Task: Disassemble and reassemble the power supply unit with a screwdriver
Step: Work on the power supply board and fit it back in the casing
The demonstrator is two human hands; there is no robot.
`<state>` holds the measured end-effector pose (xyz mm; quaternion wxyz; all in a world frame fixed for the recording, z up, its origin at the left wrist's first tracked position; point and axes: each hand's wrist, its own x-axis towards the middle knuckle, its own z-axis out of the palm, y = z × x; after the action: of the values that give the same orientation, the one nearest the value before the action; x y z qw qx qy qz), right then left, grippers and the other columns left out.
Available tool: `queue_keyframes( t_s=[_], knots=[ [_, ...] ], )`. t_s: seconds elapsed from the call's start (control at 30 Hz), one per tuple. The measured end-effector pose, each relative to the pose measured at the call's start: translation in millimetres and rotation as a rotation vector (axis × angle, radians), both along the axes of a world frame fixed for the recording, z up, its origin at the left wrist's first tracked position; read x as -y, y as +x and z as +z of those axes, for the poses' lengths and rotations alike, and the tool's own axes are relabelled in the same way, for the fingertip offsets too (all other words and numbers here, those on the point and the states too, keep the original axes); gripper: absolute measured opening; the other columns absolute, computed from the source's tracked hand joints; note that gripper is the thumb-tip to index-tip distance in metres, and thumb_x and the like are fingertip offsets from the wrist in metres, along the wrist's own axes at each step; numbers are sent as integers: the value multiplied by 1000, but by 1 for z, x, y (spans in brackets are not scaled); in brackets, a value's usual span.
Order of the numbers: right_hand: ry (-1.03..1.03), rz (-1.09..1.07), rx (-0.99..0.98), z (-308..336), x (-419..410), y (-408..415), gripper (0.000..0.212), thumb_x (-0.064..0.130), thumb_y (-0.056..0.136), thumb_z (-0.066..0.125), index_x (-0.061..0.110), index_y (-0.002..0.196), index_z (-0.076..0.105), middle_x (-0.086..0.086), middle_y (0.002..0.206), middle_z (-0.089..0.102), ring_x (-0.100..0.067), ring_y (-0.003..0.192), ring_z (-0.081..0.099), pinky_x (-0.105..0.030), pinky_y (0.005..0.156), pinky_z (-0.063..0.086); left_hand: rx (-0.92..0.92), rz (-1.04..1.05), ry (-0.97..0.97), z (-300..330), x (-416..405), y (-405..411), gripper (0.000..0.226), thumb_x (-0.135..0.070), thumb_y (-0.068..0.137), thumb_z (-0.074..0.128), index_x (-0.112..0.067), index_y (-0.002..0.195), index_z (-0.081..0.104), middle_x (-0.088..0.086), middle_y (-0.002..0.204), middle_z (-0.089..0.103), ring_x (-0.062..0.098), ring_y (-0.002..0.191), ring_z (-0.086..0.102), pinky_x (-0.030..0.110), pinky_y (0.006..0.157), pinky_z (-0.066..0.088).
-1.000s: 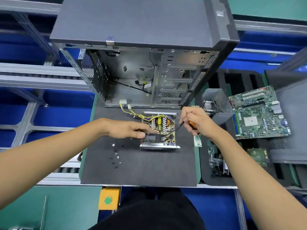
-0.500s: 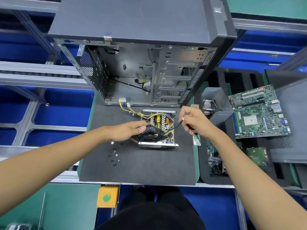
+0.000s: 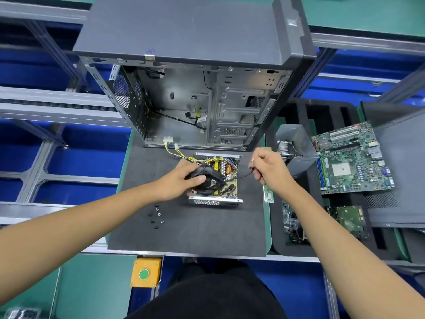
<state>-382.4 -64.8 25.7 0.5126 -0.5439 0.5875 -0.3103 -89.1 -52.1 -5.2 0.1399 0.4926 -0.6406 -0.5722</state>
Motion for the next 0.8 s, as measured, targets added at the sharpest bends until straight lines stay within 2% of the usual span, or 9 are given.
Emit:
queue_keyframes(
  t_s=[0.07,0.1,0.2,0.27,0.33,0.43,0.57,0.67,0.8],
  knots=[
    [-34,-44,-12,3,3,-2,24,17,86,47,24,65,57,-5,50,53,-14,41,39,-23,39,31,-100,112,38,8,1,-3,12,-28,105,55,-23,114,61,-9,106,63,6,97,60,18,84,49],
    [-42,-52,-11,5,5,-2,21,20,85,47,23,66,56,-4,51,53,-13,42,40,-23,39,31,-147,169,51,13,2,-5,16,-27,105,54,-21,119,59,-13,98,69,7,92,65,19,81,50],
    [-52,-20,-7,7,11,-4,15,25,80,48,15,72,55,-1,53,54,-12,43,41,-23,39,29,-182,328,161,24,6,-7,33,-25,106,54,-33,136,45,-4,80,73,24,63,69,28,53,53],
    [-50,22,-34,8,13,-3,12,24,79,48,20,70,55,-2,55,56,-13,43,41,-23,40,30,-182,361,310,28,7,-9,34,-22,106,52,-39,135,49,3,91,71,24,54,63,27,44,48],
    [-40,52,-67,7,15,0,13,24,79,49,26,67,55,-10,60,59,-16,47,45,-23,40,32,-212,359,473,28,6,-12,25,-26,104,56,-27,129,60,8,103,62,18,54,59,24,43,47],
    [-2,88,-85,4,15,0,21,21,84,51,30,65,55,-13,64,60,-22,55,49,-25,40,37,-257,308,602,30,2,-12,44,-41,89,76,-18,124,61,6,94,65,15,60,58,22,53,50],
    [35,114,-70,1,15,-2,24,20,84,49,29,64,57,1,55,57,-17,49,45,-24,39,36,-193,213,559,31,-1,-9,48,-36,88,77,-18,129,59,4,82,63,14,58,54,20,47,40],
    [60,134,-59,-3,16,-5,27,16,86,46,28,64,57,0,56,56,-22,52,43,-26,39,34,-140,224,566,28,-3,-12,46,-52,91,67,-15,118,64,6,79,59,13,49,50,18,40,33],
    [92,140,-73,-9,18,-5,37,14,96,46,27,64,59,-3,55,56,-16,42,40,-24,39,32,-21,128,481,24,-4,-10,52,-60,95,57,-12,112,65,3,67,58,14,42,44,20,38,25]
  ],
)
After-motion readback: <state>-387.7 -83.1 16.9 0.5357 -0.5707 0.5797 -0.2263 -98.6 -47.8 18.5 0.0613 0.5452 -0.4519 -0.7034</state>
